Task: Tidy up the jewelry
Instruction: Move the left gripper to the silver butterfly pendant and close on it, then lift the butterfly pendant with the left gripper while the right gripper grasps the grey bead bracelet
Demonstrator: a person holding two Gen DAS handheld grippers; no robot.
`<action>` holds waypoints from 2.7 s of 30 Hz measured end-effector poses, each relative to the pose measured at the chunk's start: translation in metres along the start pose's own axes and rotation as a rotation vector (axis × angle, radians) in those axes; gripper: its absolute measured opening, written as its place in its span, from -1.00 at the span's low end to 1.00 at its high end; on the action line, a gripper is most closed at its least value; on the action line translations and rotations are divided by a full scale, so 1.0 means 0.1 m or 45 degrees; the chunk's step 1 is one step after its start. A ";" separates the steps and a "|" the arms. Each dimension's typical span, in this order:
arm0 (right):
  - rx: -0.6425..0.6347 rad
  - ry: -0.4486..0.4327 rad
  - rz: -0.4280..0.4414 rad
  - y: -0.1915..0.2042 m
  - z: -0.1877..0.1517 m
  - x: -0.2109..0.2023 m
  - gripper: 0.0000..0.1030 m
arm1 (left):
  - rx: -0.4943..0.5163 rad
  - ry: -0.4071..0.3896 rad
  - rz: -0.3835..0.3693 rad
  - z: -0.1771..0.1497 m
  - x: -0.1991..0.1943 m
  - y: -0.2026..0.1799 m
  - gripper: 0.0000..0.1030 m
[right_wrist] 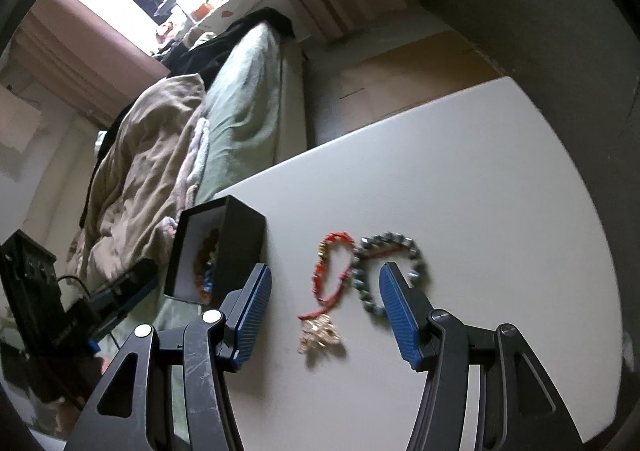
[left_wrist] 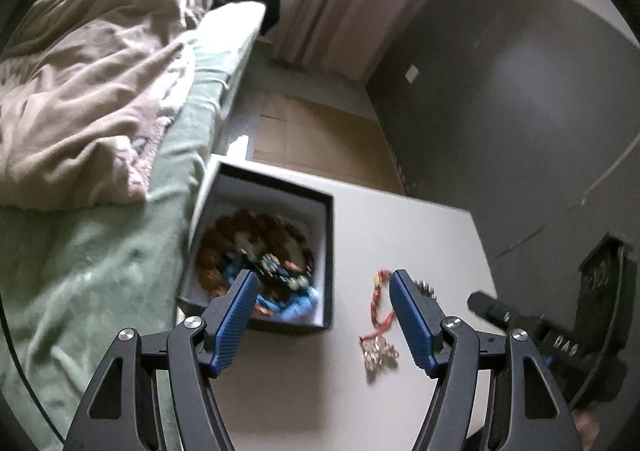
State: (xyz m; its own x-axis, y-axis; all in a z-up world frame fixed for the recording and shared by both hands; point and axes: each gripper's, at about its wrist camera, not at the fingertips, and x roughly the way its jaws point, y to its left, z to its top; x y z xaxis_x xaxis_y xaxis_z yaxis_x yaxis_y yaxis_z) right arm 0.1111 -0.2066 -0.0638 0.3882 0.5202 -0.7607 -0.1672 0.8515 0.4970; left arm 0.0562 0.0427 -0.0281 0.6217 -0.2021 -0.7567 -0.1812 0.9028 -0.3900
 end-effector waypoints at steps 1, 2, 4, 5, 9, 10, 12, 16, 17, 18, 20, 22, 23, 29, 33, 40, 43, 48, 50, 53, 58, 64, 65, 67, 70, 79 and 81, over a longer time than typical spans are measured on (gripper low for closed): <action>0.015 0.002 -0.006 -0.04 -0.01 -0.02 0.11 | 0.016 0.007 0.004 -0.03 0.02 -0.04 0.34; 0.025 0.004 -0.011 -0.08 -0.02 -0.03 0.11 | 0.035 0.018 0.008 -0.07 0.04 -0.11 0.34; 0.052 0.010 -0.027 -0.17 -0.04 -0.06 0.11 | 0.051 0.031 0.009 -0.14 0.07 -0.18 0.34; 0.061 0.013 -0.036 -0.20 -0.05 -0.08 0.11 | 0.061 0.040 0.011 -0.17 0.09 -0.23 0.34; 0.077 0.015 -0.058 -0.32 -0.09 -0.16 0.12 | 0.107 0.069 0.042 -0.30 0.18 -0.39 0.34; 0.080 0.014 -0.061 -0.35 -0.10 -0.17 0.12 | 0.117 0.075 0.044 -0.32 0.20 -0.43 0.34; 0.094 0.001 -0.064 -0.40 -0.11 -0.22 0.12 | 0.135 0.086 0.052 -0.37 0.25 -0.49 0.34; 0.121 -0.021 -0.076 -0.52 -0.12 -0.30 0.14 | 0.153 0.125 0.068 -0.45 0.38 -0.59 0.34; 0.122 -0.019 -0.071 -0.53 -0.12 -0.30 0.15 | 0.154 0.138 0.074 -0.47 0.43 -0.61 0.34; 0.124 -0.014 -0.063 -0.55 -0.12 -0.31 0.16 | 0.158 0.149 0.083 -0.49 0.47 -0.63 0.34; 0.125 -0.008 -0.068 -0.58 -0.12 -0.32 0.33 | 0.167 0.170 0.098 -0.52 0.55 -0.66 0.34; 0.118 -0.010 -0.088 -0.58 -0.12 -0.33 0.50 | 0.180 0.181 0.108 -0.55 0.61 -0.69 0.34; 0.117 -0.009 -0.095 -0.59 -0.11 -0.33 0.61 | 0.187 0.186 0.113 -0.56 0.63 -0.70 0.34; 0.159 0.014 -0.096 -0.69 -0.10 -0.31 0.85 | 0.229 0.233 0.162 -0.64 0.83 -0.77 0.34; 0.171 0.029 -0.122 -0.74 -0.08 -0.29 0.85 | 0.276 0.264 0.196 -0.72 0.94 -0.80 0.31; 0.166 0.050 -0.118 -0.72 -0.08 -0.23 0.85 | 0.331 0.257 0.249 -0.71 0.92 -0.80 -0.17; 0.165 0.047 -0.106 -0.69 -0.07 -0.20 0.85 | 0.308 0.243 0.202 -0.65 0.86 -0.78 -0.17; 0.153 0.047 -0.122 -0.64 -0.06 -0.14 0.85 | 0.288 0.168 0.135 -0.52 0.66 -0.80 -0.17; 0.142 0.062 -0.130 -0.61 -0.06 -0.08 0.82 | 0.264 0.151 0.112 -0.47 0.60 -0.76 -0.17; 0.131 0.092 -0.139 -0.58 -0.06 0.02 0.58 | 0.237 0.113 0.089 -0.38 0.49 -0.71 -0.17; 0.117 0.129 -0.147 -0.52 -0.08 0.16 0.23 | 0.191 0.054 0.059 -0.25 0.32 -0.58 -0.17; 0.067 0.149 -0.180 -0.42 -0.10 0.30 -0.15 | 0.096 -0.002 0.032 -0.11 0.15 -0.34 -0.17; 0.058 0.148 -0.196 -0.41 -0.10 0.32 -0.20 | 0.077 -0.017 0.028 -0.08 0.11 -0.29 -0.17; 0.040 0.147 -0.233 -0.39 -0.10 0.36 -0.32 | 0.042 -0.033 0.015 -0.04 0.06 -0.20 -0.17; 0.030 0.160 -0.255 -0.36 -0.09 0.44 -0.38 | -0.029 -0.045 -0.008 0.04 0.01 -0.04 -0.17; -0.070 0.149 -0.353 -0.22 -0.03 0.54 -0.46 | -0.151 -0.066 -0.038 0.21 -0.01 0.29 -0.17; -0.113 0.150 -0.401 -0.17 -0.03 0.57 -0.52 | -0.160 -0.061 -0.045 0.23 0.02 0.32 -0.16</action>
State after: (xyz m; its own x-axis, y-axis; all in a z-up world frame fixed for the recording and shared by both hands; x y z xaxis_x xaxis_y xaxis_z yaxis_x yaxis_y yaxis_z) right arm 0.1337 -0.1910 -0.1169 0.3270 0.2302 -0.9166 -0.1361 0.9712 0.1954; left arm 0.0694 0.0802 -0.0299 0.6645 -0.2121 -0.7166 -0.2506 0.8401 -0.4811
